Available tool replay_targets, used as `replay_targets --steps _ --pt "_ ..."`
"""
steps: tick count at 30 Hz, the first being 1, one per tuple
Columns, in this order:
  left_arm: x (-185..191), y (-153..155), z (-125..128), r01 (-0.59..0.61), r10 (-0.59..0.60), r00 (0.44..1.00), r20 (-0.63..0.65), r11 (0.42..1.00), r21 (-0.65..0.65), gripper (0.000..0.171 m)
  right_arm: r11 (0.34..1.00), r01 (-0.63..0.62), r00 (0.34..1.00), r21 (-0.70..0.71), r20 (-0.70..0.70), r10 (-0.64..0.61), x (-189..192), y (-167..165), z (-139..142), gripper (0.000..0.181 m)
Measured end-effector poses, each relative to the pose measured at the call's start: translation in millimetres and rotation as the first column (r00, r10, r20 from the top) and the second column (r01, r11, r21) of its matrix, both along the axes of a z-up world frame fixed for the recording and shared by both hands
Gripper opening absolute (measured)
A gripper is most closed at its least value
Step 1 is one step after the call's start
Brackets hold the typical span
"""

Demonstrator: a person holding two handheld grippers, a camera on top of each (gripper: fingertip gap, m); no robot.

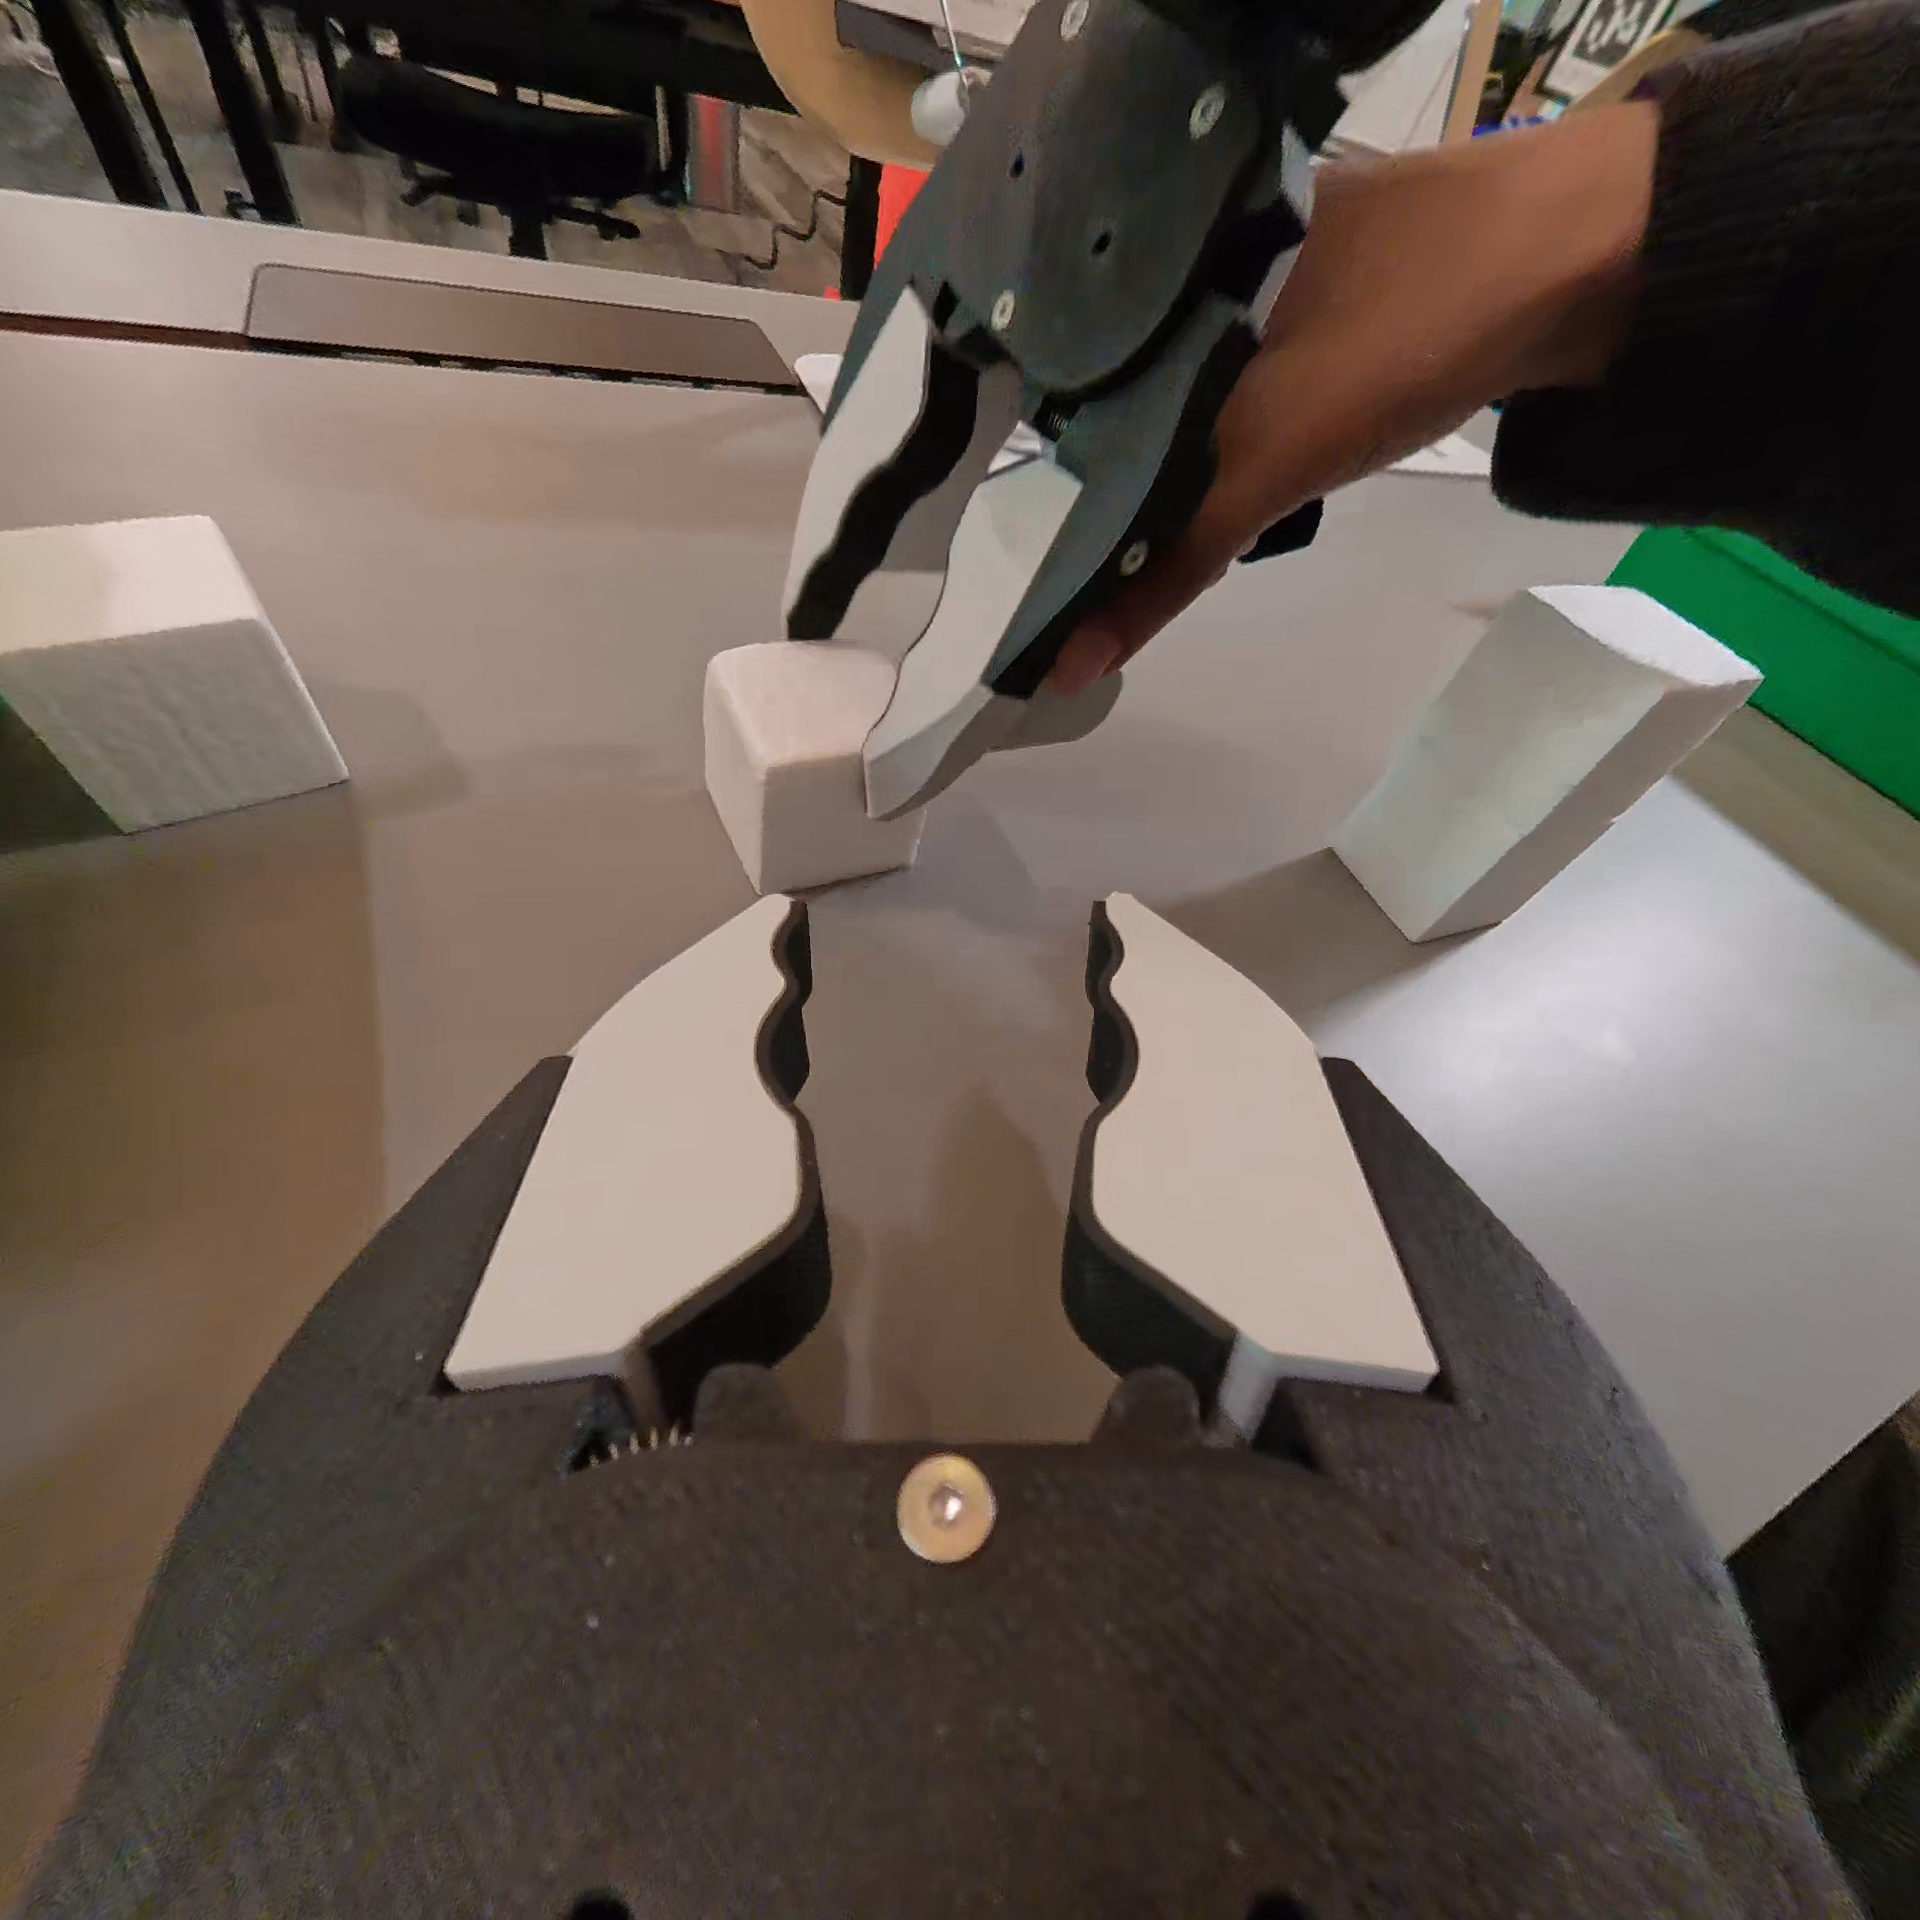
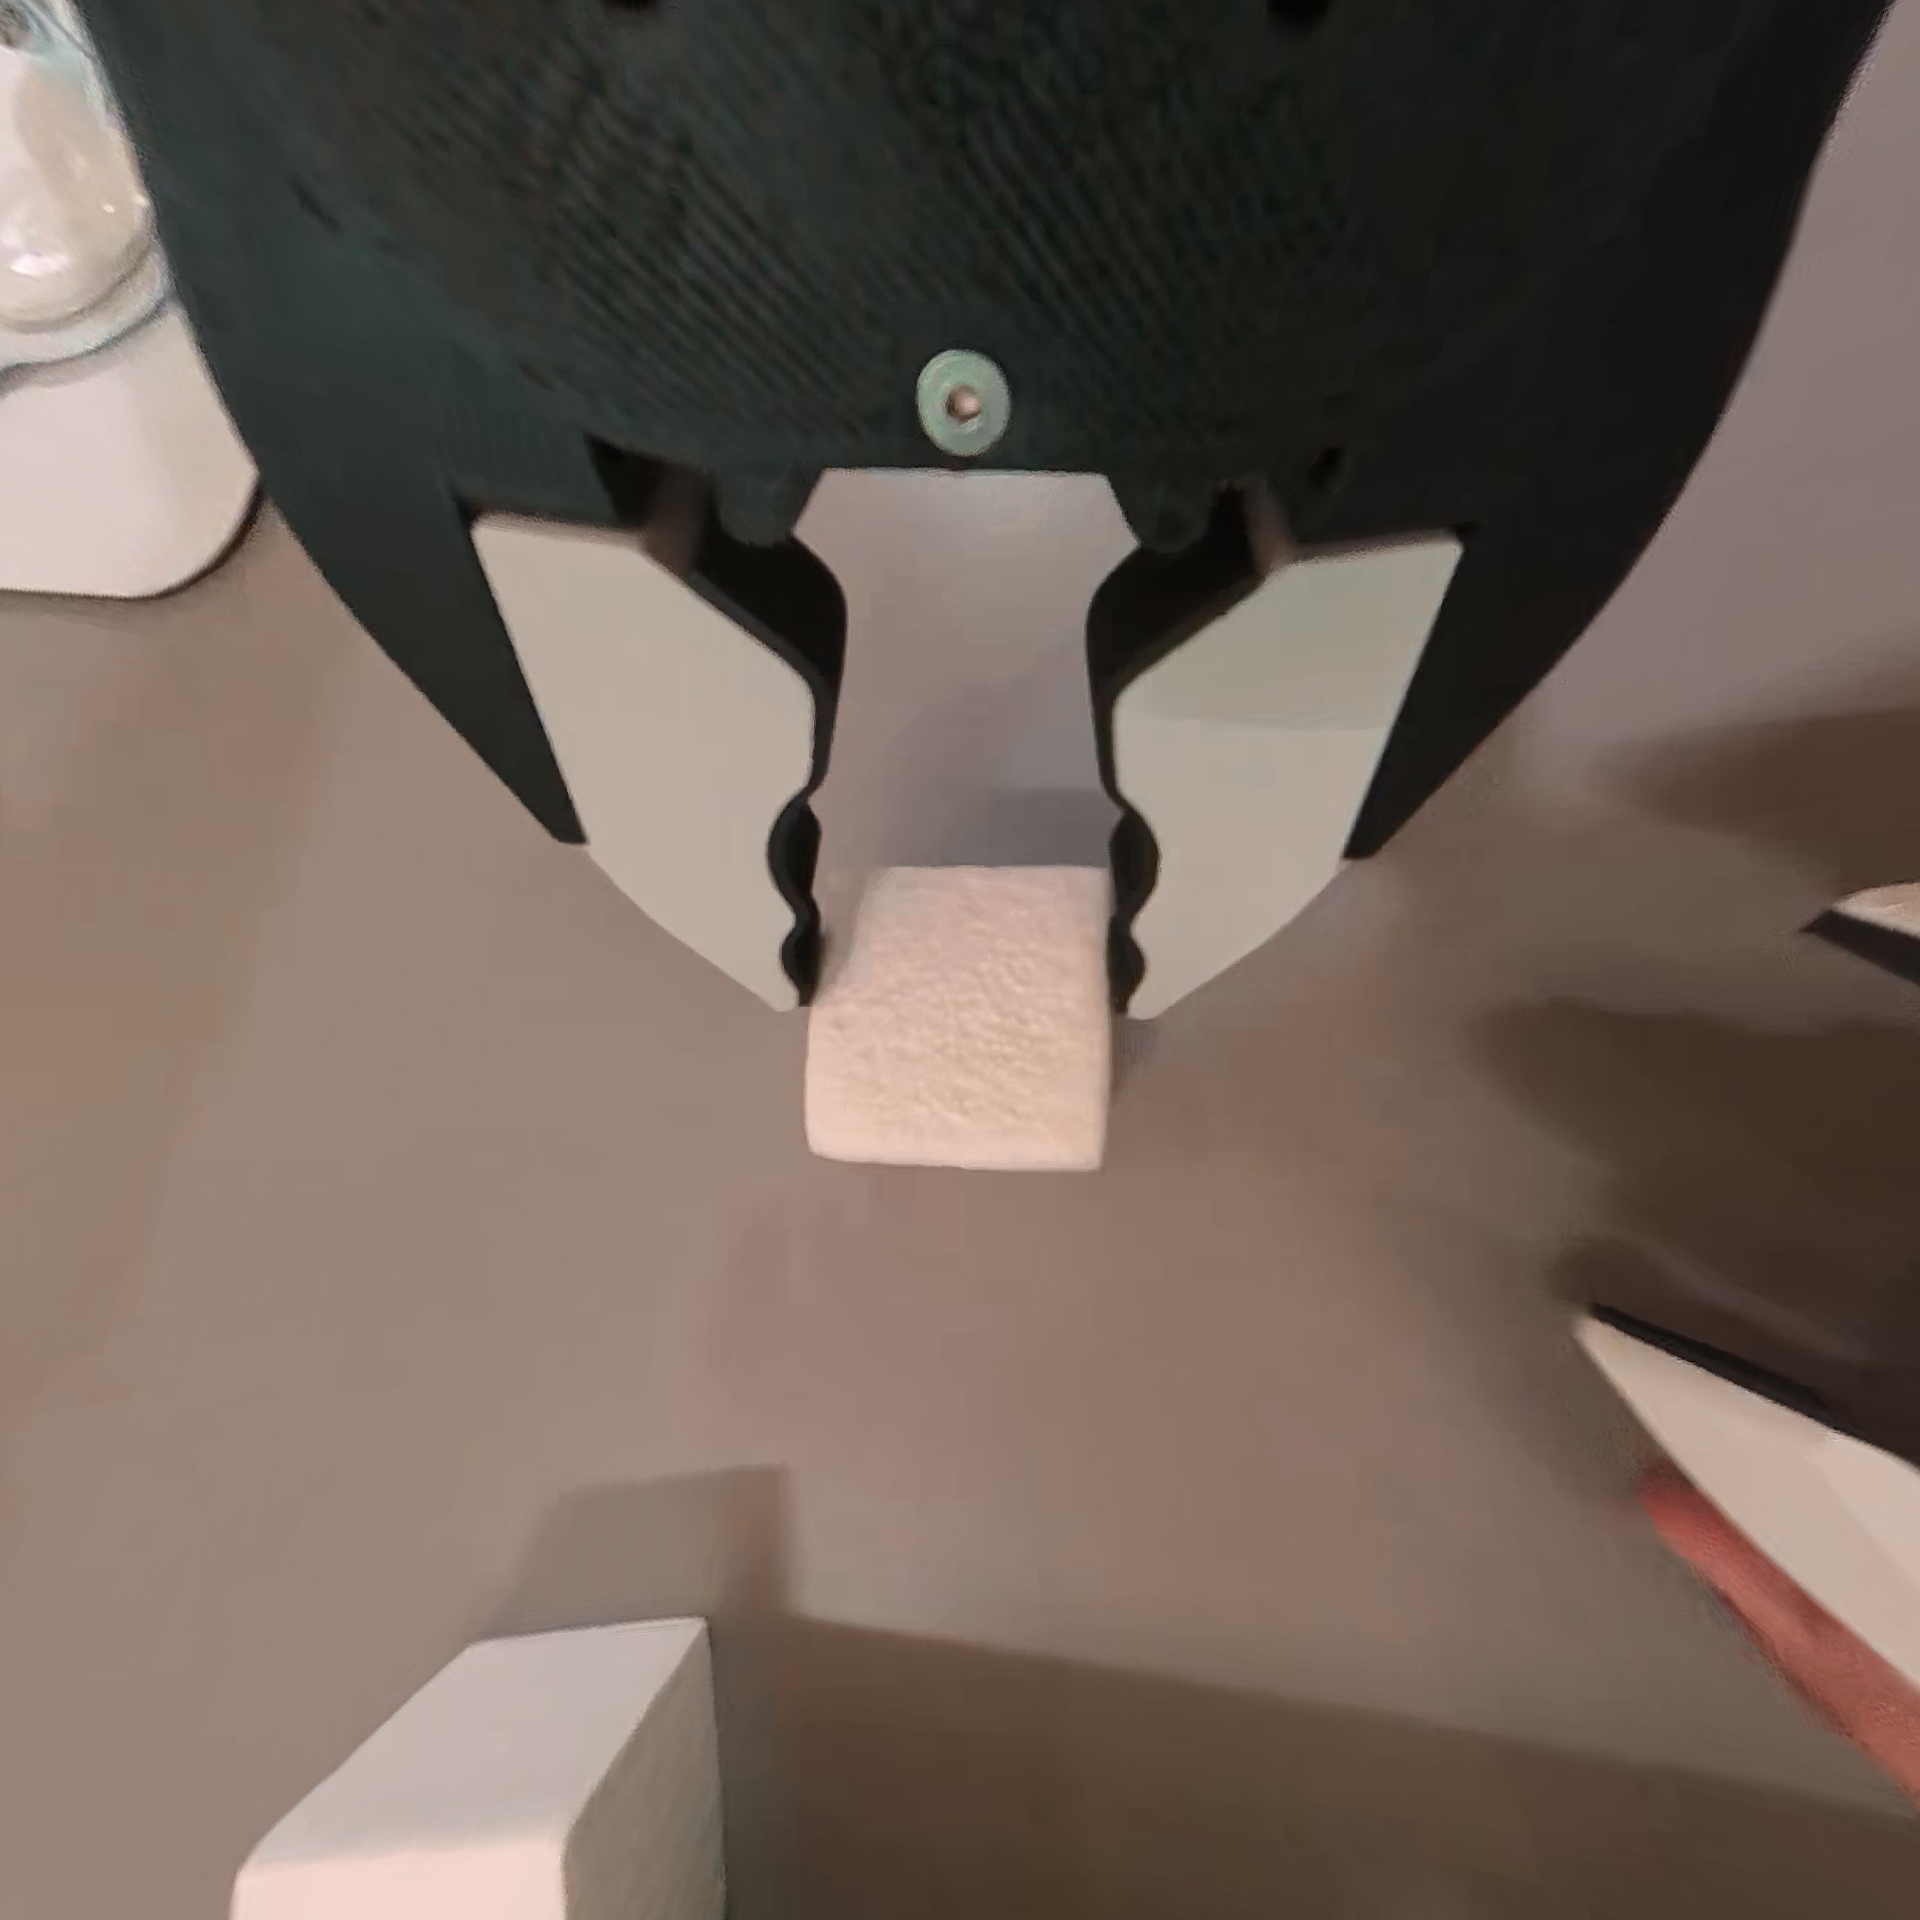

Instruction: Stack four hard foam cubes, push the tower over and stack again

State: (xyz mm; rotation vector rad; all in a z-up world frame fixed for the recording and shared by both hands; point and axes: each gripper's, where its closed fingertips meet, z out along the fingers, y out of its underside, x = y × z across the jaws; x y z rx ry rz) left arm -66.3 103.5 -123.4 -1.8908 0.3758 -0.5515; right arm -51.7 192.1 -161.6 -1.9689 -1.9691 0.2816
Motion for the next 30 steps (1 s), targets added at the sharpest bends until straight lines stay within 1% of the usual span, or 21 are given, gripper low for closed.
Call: replay_targets --steps 2,3,5,8,10,12,13,15,16,17,18,20,22,24,26,30 --pt "0.5 0.9 1.2 0.003 -0.003 1.0 0.025 1.0 -0.009 0.052 1.0 -0.001 1.0 -0.011 0.005 0.001 -1.1 -1.3 2.2 0.055" --pt "1.1 1.0 2.2 0.006 -0.005 0.999 0.041 1.0 -0.014 0.052 1.0 -0.001 1.0 -0.026 -0.01 0.001 -1.6 -4.0 8.9 0.055" --pt "2.0 0.2 4.5 0.01 -0.009 0.998 0.066 1.0 -0.018 0.052 0.999 0.009 0.995 -0.051 -0.098 -0.014 -3.0 -12.3 34.7 0.055" --pt "1.7 -0.5 7.3 0.009 -0.009 0.997 0.076 1.0 -0.01 0.052 0.998 0.017 0.968 -0.052 -0.249 -0.029 10.9 -31.6 88.5 0.055" --pt "2.8 -0.1 7.6 0.012 -0.011 0.996 0.084 1.0 -0.011 0.051 0.999 0.046 0.943 -0.007 -0.33 -0.046 36.1 -44.1 124.6 0.055" --pt "6.1 -0.2 7.4 0.019 -0.018 0.995 0.094 1.0 -0.015 0.05 0.987 0.12 0.915 0.108 -0.398 -0.068 73.4 -49.3 157.9 0.054" --pt "7.9 -0.4 7.5 0.026 -0.024 0.995 0.093 1.0 -0.015 0.05 0.965 0.17 0.92 0.201 -0.384 -0.082 99.5 -47.8 169.6 0.054" --pt "9.3 0.5 8.8 0.027 -0.026 0.997 0.073 1.0 0.0 0.049 0.887 0.258 0.936 0.383 -0.325 -0.133 155.1 -42.9 186.5 0.054" --pt "9.3 2.2 10.0 0.02 -0.021 0.998 0.064 1.0 0.013 0.048 0.87 0.267 0.94 0.415 -0.31 -0.14 173.8 -45.3 189.6 0.054" --pt "10.0 4.2 11.2 0.015 -0.016 0.998 0.059 1.0 0.025 0.047 0.885 0.245 0.947 0.395 -0.292 -0.132 184.6 -51.8 186.7 0.054" --pt "11.4 6.6 12.2 0.012 -0.014 0.998 0.055 0.999 0.034 0.046 0.918 0.211 0.956 0.335 -0.268 -0.122 190.2 -60.3 179.3 0.054" --pt "15.7 11.0 12.9 0.012 -0.014 0.999 0.042 0.999 0.039 0.046 0.97 0.146 0.978 0.193 -0.176 -0.112 197.1 -75.5 157.3 0.054" --pt "21.0 13.5 13.4 0.024 -0.025 0.999 0.022 0.999 0.048 0.046 0.987 0.093 0.994 0.132 -0.06 -0.086 204.2 -82.8 135.6 0.055" --pt "24.5 17.2 15.0 0.027 -0.026 1.0 -0.003 0.997 0.068 0.046 0.995 0.04 0.999 0.087 0.0 -0.04 203.8 -89.8 118.6 0.055" --pt "29.3 21.5 15.1 0.035 -0.035 0.999 -0.008 0.997 0.07 0.046 0.998 0.015 1.0 0.056 0.012 -0.016 199.4 -92.0 108.9 0.055" --pt "34.1 28.4 9.2 0.055 -0.054 0.998 -0.024 0.997 0.06 0.046 1.0 0.023 0.999 0.0 -0.045 -0.023 190.5 -92.2 107.3 0.055"
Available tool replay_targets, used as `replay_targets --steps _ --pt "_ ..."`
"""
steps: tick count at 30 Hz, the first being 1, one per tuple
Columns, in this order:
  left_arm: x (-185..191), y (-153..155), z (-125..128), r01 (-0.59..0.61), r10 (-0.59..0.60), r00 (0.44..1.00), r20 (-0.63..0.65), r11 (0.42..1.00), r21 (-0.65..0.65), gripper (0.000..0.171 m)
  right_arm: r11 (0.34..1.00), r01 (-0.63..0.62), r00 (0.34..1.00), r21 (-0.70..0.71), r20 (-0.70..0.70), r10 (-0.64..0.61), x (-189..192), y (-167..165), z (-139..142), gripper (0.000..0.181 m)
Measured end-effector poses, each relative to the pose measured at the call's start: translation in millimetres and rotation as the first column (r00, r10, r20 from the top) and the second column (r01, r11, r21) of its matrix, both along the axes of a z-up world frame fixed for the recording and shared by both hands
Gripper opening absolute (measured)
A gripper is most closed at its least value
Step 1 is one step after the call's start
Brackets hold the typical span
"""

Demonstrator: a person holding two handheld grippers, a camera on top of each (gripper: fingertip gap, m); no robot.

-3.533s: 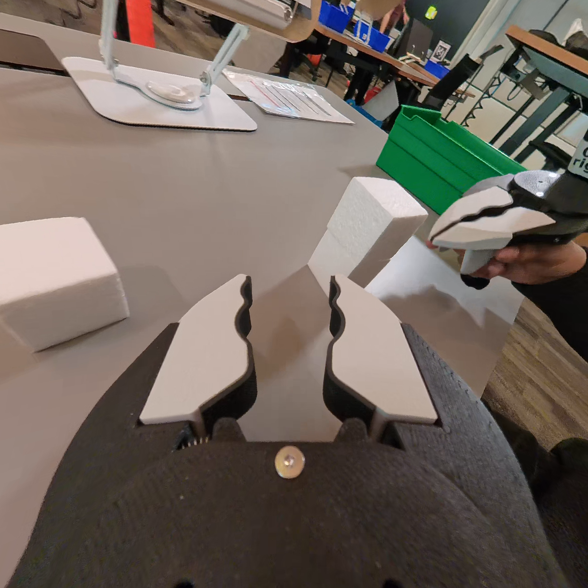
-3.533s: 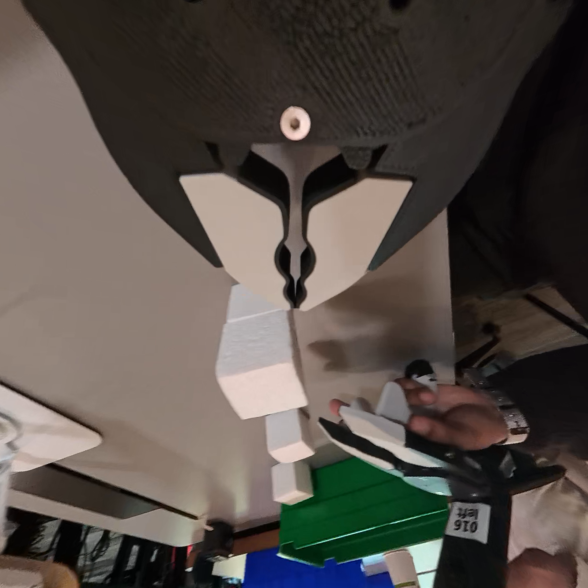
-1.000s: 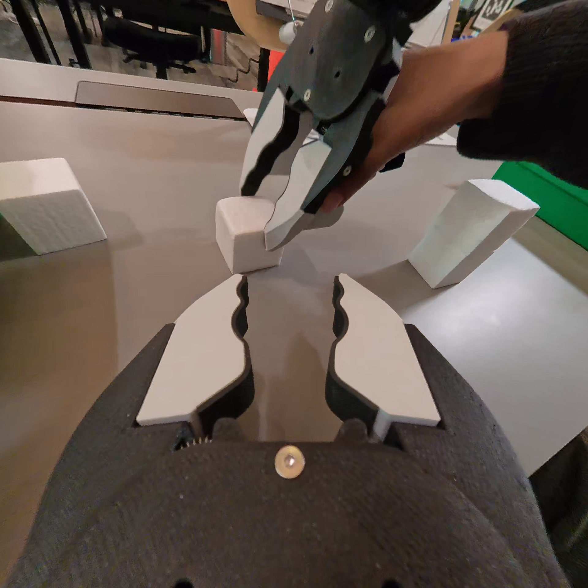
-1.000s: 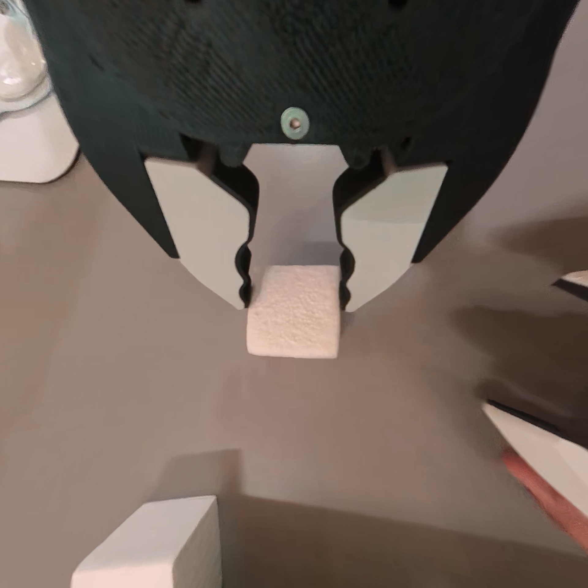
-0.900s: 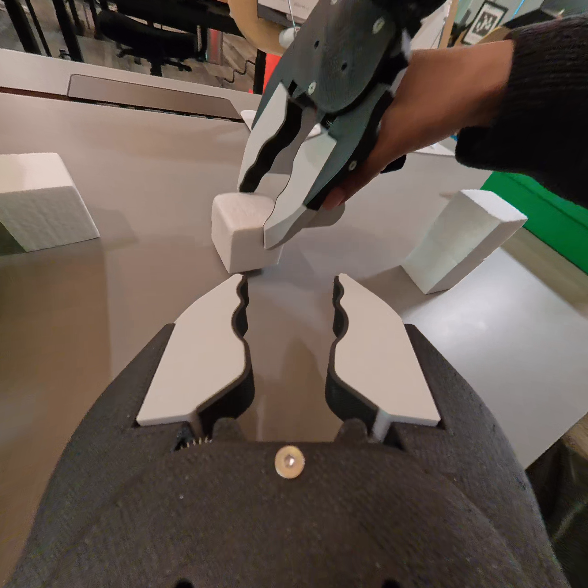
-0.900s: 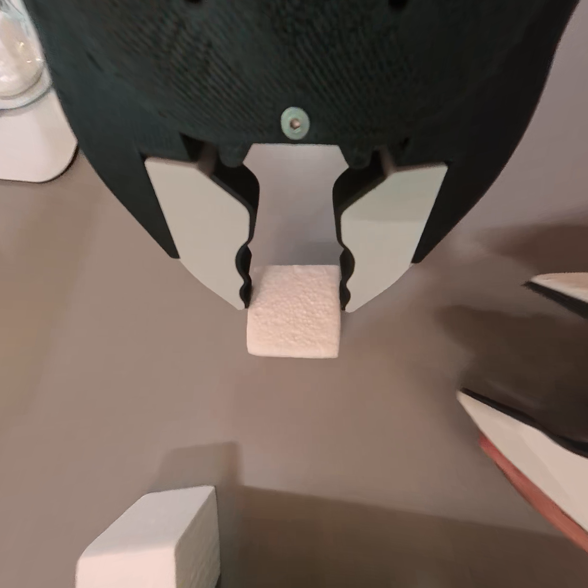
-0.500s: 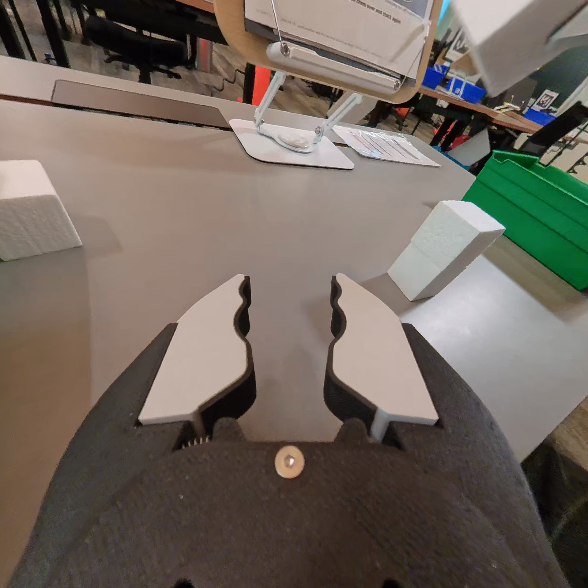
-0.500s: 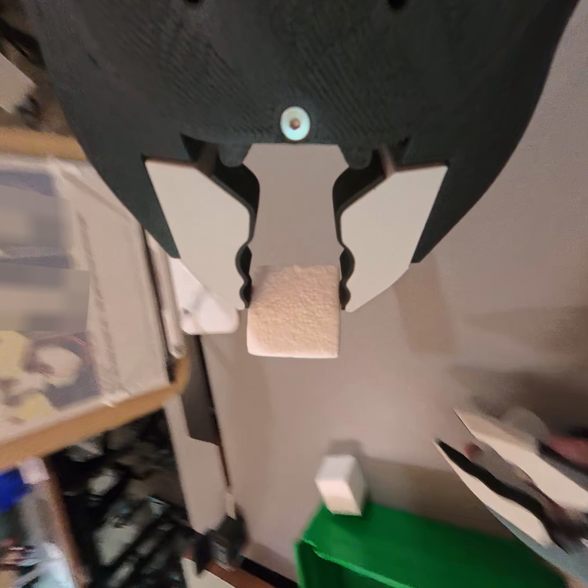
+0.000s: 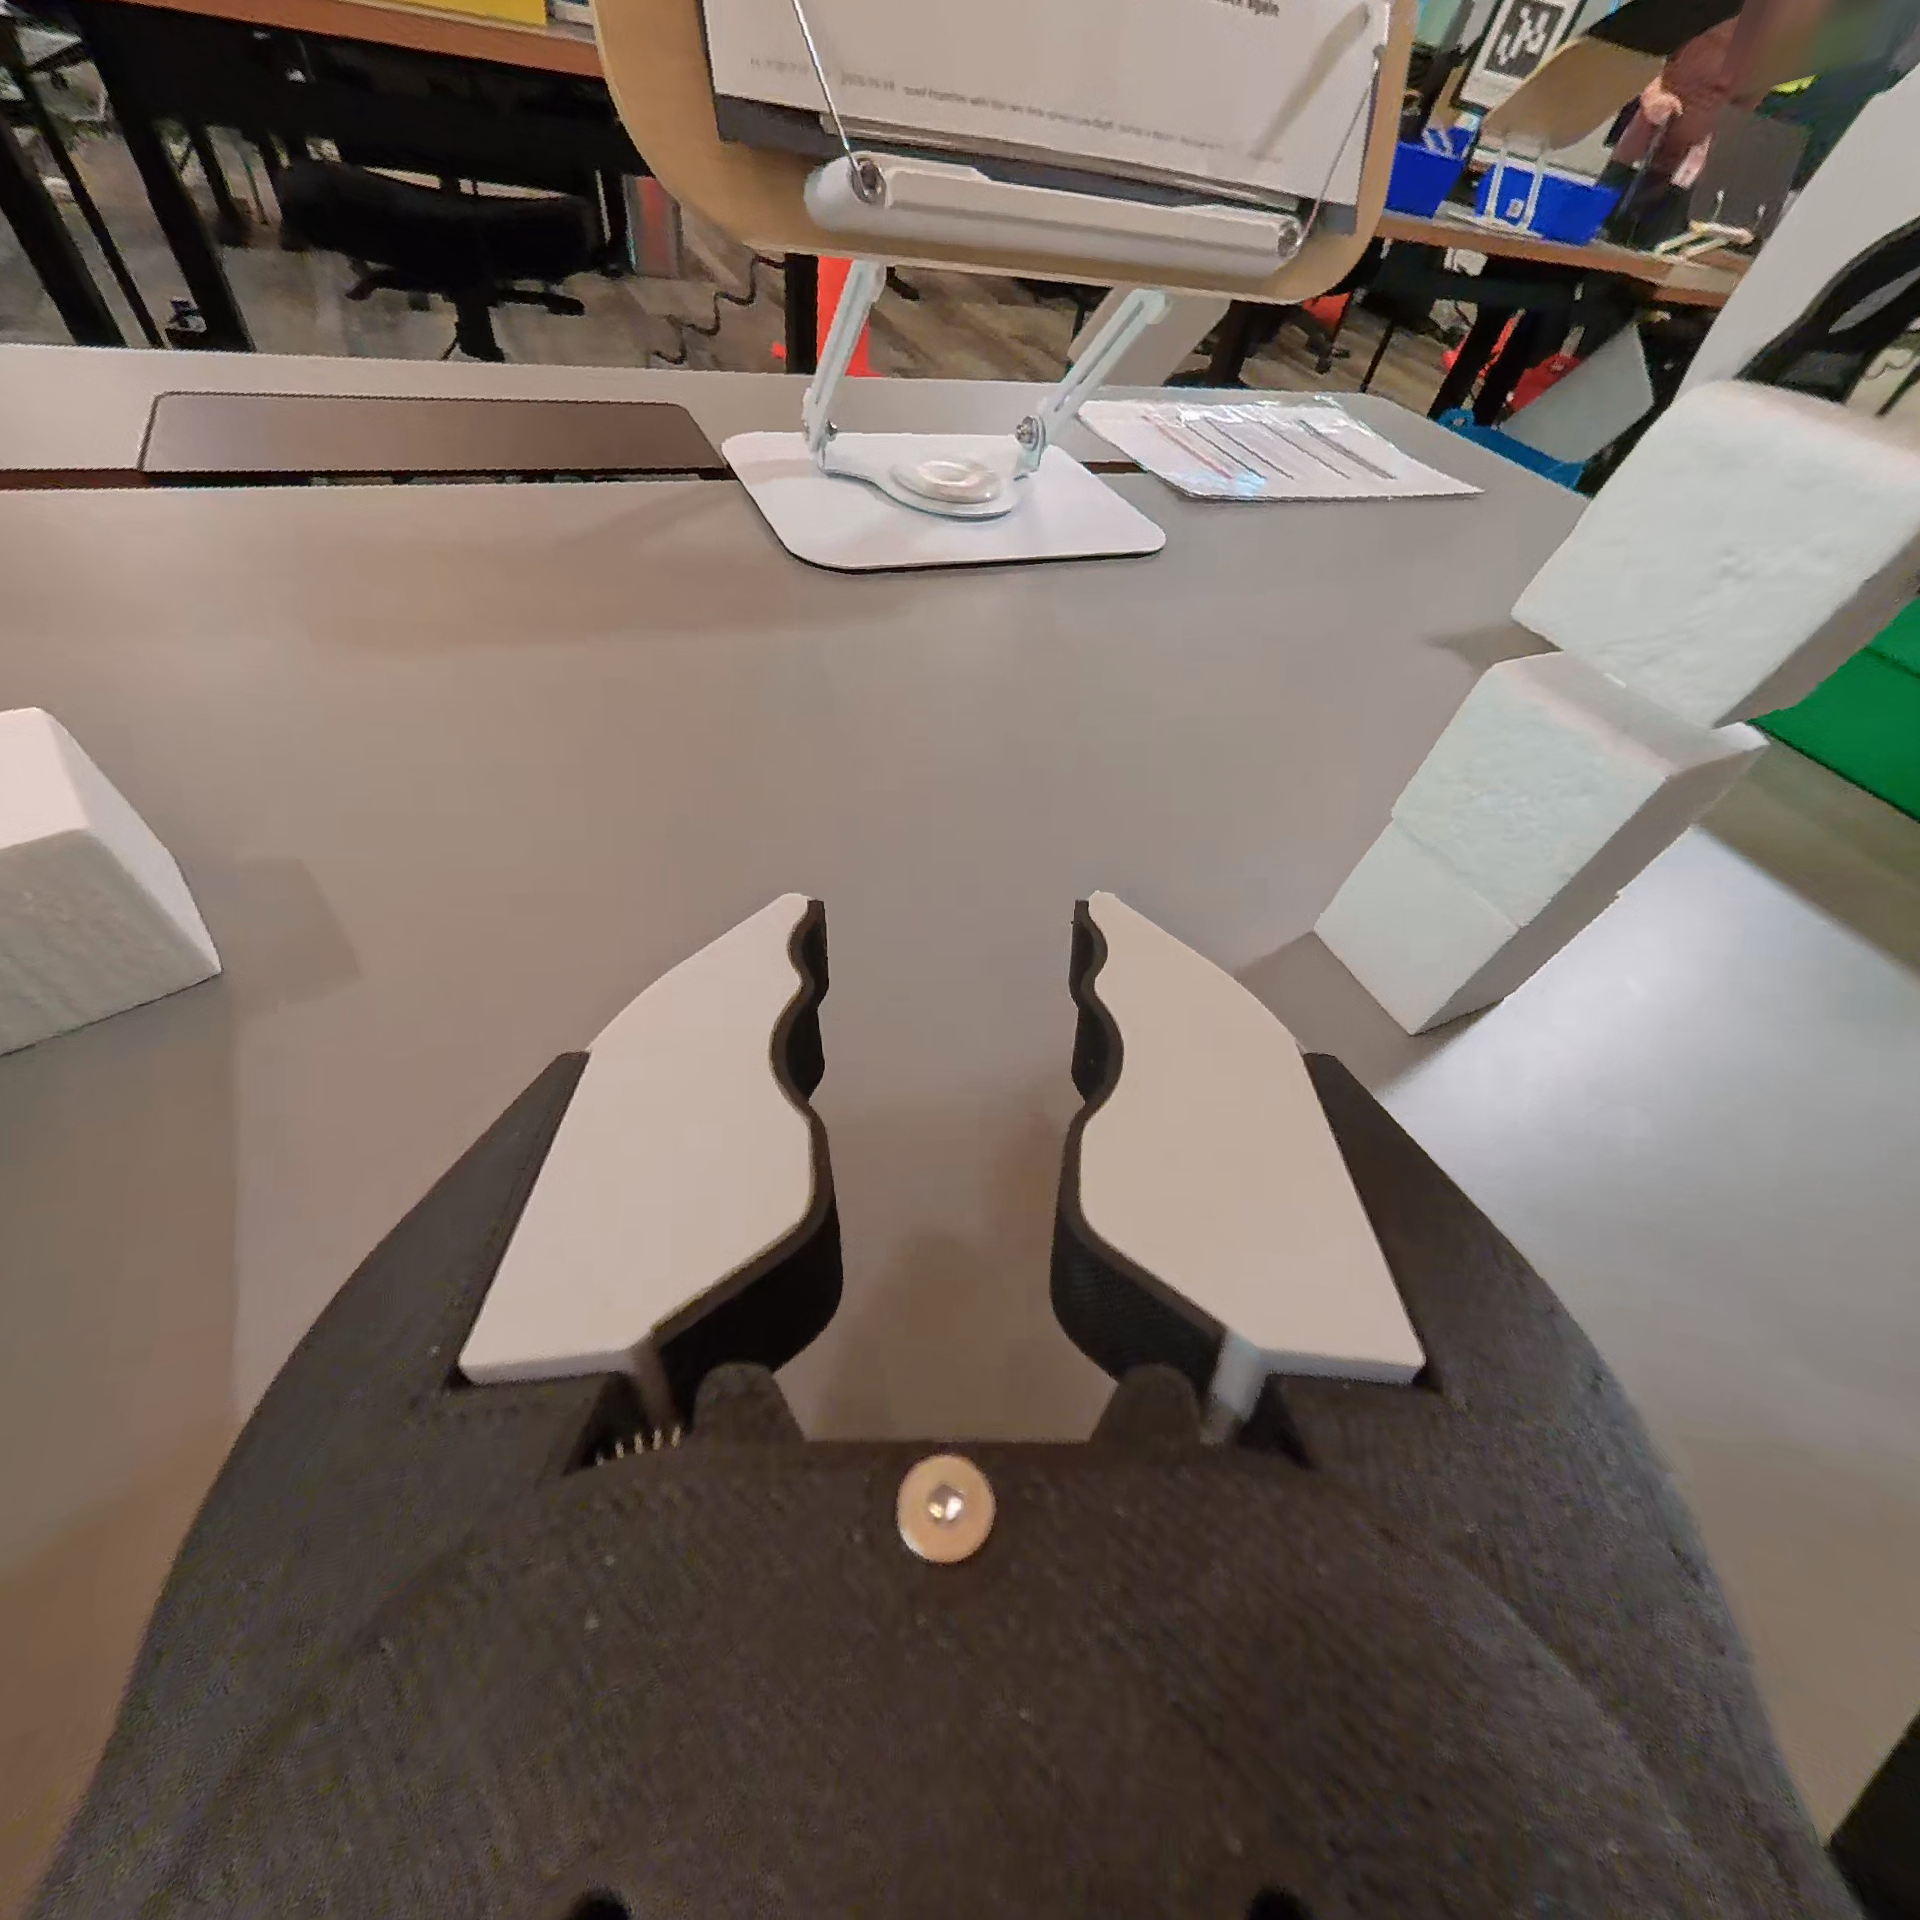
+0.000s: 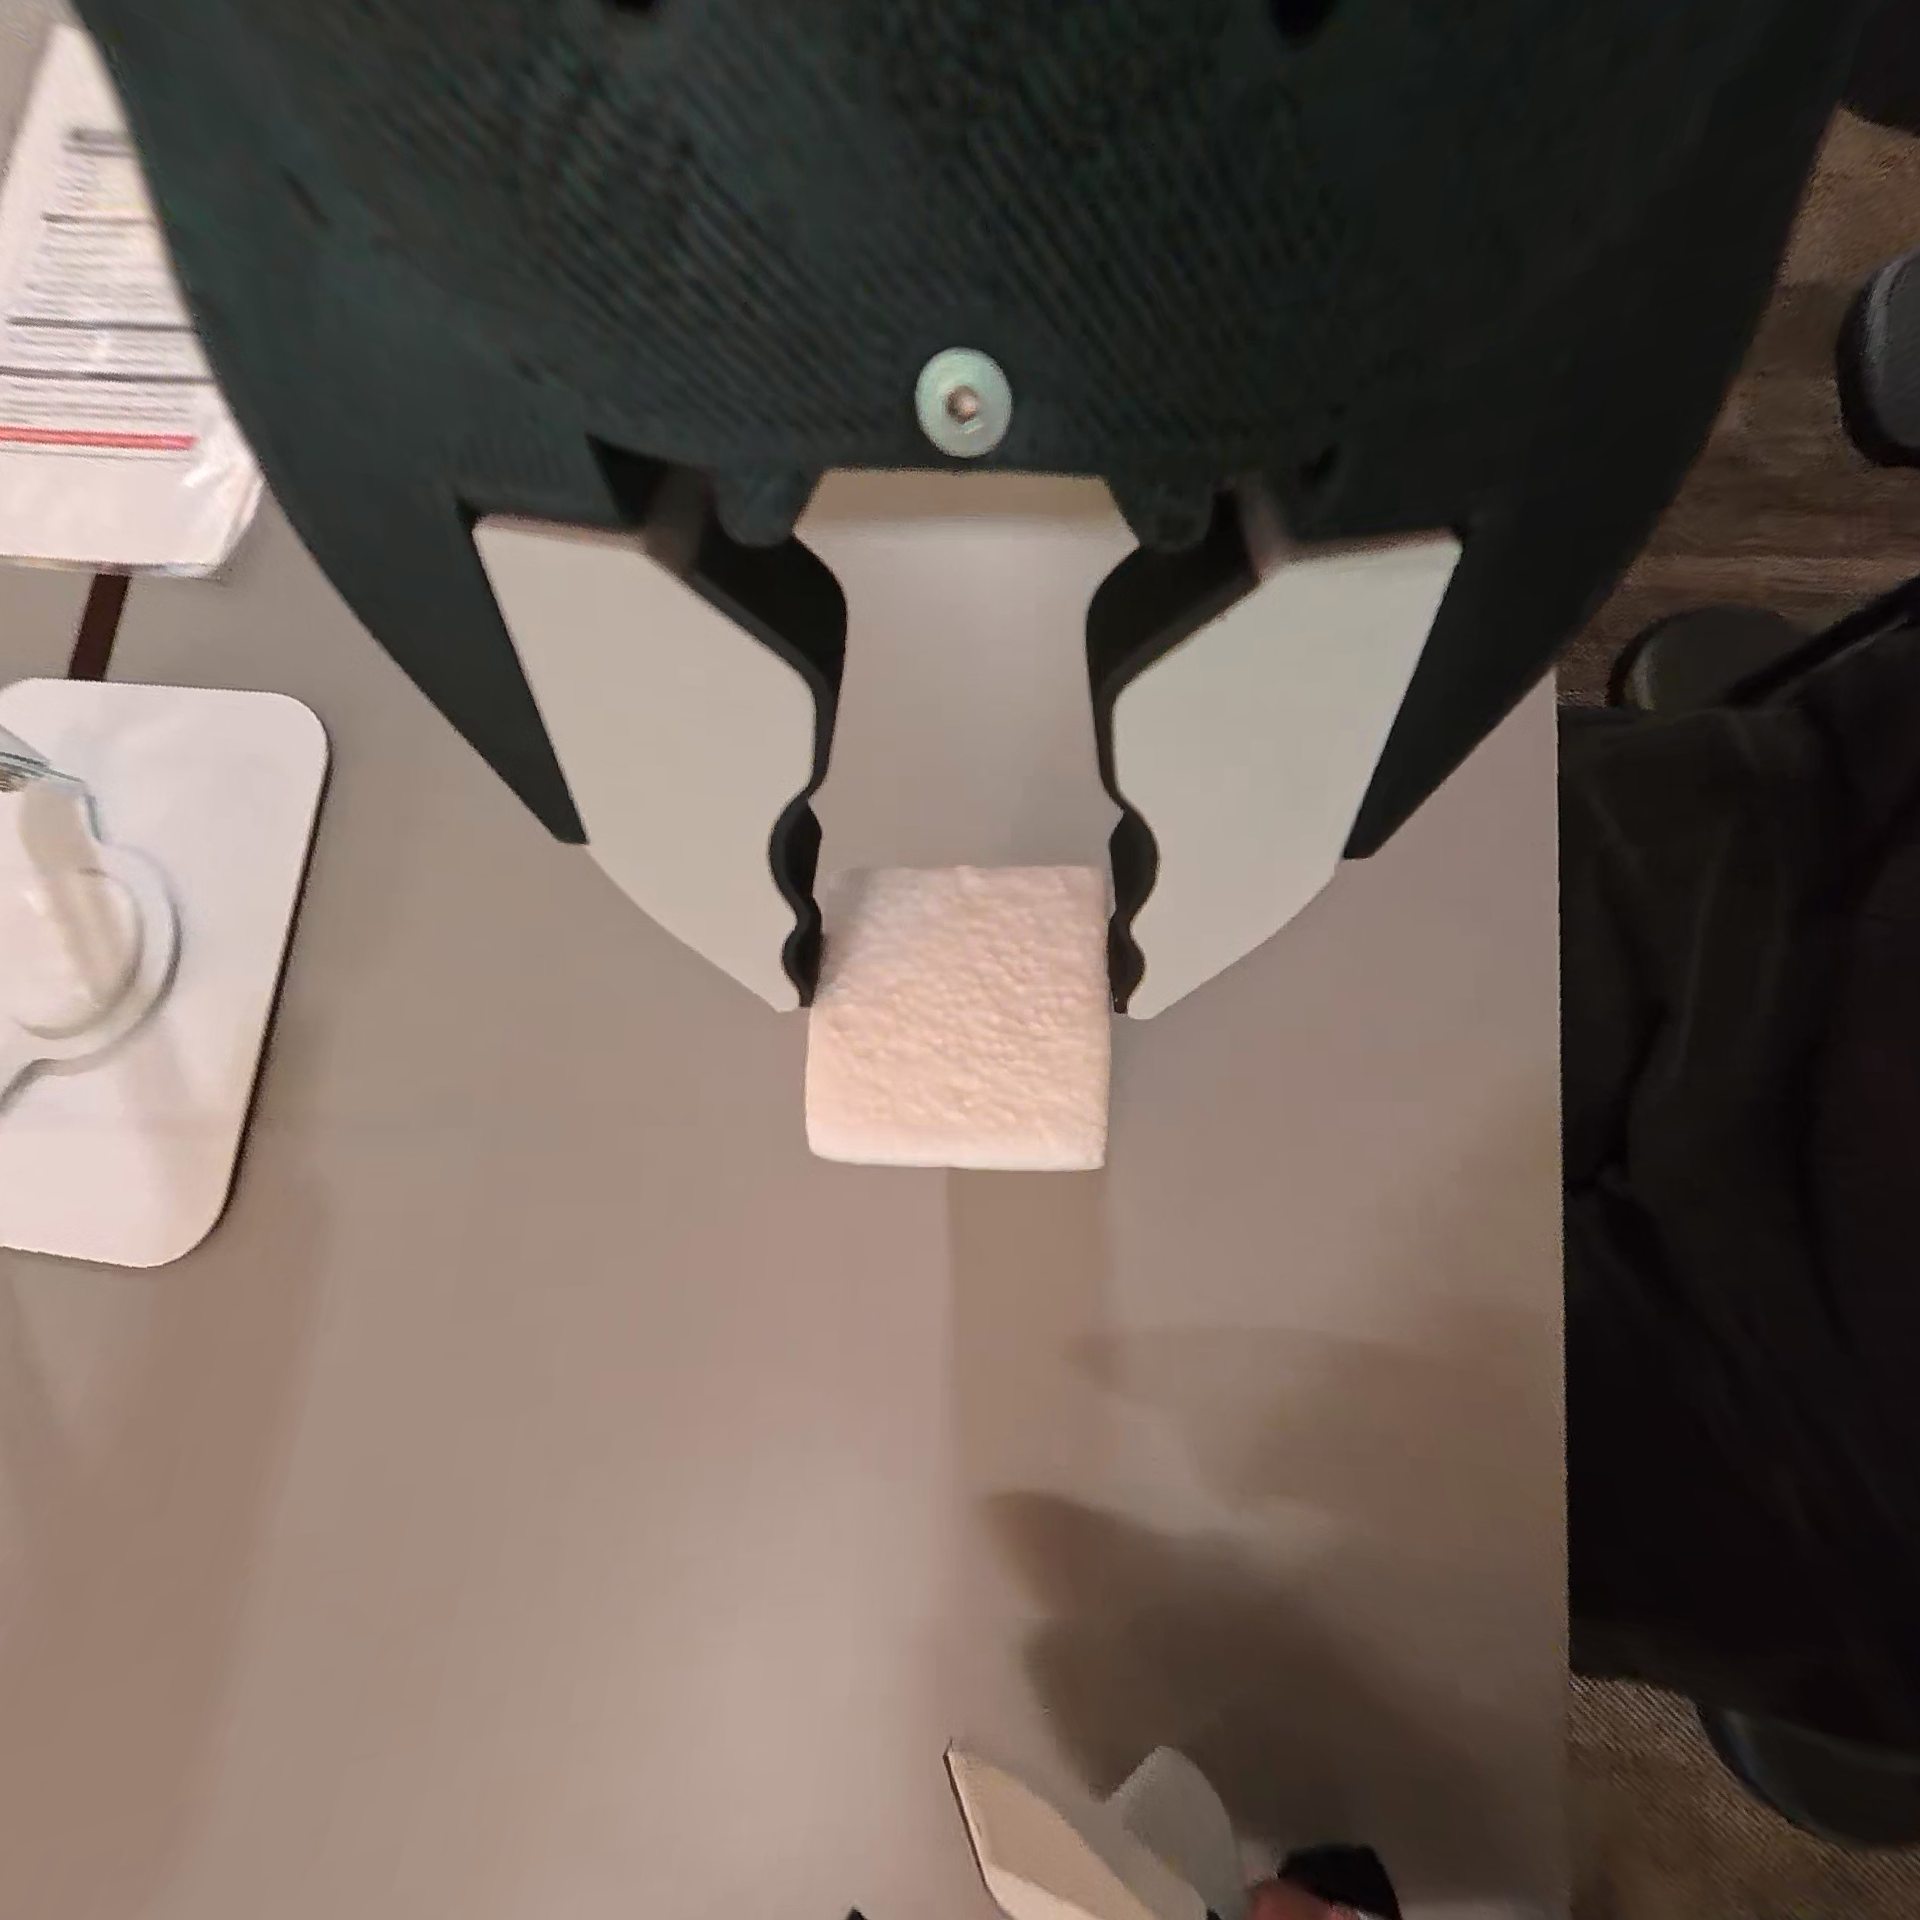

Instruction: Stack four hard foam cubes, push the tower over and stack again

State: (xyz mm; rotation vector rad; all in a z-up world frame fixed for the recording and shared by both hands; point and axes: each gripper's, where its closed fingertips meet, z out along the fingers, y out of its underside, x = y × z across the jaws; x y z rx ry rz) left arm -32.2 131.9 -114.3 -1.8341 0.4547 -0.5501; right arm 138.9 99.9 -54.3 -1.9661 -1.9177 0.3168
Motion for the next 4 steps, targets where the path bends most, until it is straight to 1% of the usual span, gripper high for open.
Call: replay_targets --steps 4 --pt "-2.6 5.9 -2.5 0.0 0.0 1.0 0.018 1.0 -0.014 0.046 0.999 0.034 0.999 -0.031 -0.013 -0.035 2.2 0.6 -1.4 0.055"
